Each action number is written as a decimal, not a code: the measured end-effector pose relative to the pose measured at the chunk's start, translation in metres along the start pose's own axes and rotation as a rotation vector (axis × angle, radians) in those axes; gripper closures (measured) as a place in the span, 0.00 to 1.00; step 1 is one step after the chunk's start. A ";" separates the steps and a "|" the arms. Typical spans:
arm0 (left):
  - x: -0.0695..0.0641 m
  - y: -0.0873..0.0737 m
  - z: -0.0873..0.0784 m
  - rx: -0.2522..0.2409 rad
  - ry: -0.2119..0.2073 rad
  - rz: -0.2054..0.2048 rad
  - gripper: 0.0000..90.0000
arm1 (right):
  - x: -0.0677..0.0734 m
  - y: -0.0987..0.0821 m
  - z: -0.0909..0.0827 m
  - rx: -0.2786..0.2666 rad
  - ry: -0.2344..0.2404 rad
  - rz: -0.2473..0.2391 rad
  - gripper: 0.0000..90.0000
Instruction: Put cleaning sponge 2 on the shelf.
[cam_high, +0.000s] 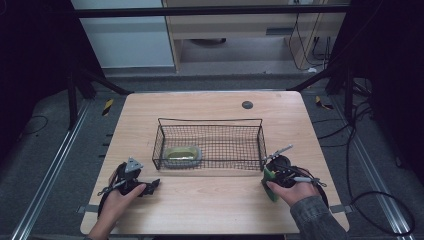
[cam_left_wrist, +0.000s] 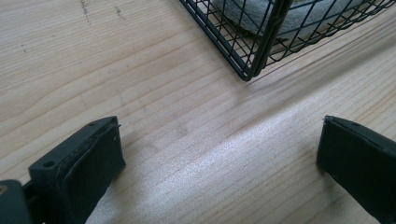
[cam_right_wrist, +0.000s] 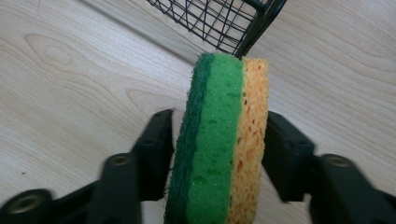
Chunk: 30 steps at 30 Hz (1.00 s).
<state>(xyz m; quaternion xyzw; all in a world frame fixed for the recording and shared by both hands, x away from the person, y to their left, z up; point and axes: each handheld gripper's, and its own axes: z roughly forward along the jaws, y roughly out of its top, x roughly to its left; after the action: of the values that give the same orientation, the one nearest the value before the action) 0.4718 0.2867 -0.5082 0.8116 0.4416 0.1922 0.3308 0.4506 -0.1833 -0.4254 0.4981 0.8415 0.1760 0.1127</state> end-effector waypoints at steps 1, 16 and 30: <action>0.000 0.000 0.000 0.000 0.000 0.000 0.00 | -0.001 0.000 -0.001 -0.002 0.010 0.006 0.66; 0.004 -0.001 -0.001 -0.007 0.010 -0.014 0.02 | -0.030 -0.007 -0.020 -0.077 0.013 0.014 0.71; 0.005 -0.002 -0.001 -0.014 0.020 -0.023 0.02 | -0.072 0.015 -0.043 -0.173 -0.020 0.022 0.71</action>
<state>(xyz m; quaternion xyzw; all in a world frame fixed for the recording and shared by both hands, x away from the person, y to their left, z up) 0.4731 0.2924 -0.5085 0.8022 0.4525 0.1996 0.3345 0.4813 -0.2482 -0.3795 0.4974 0.8166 0.2442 0.1616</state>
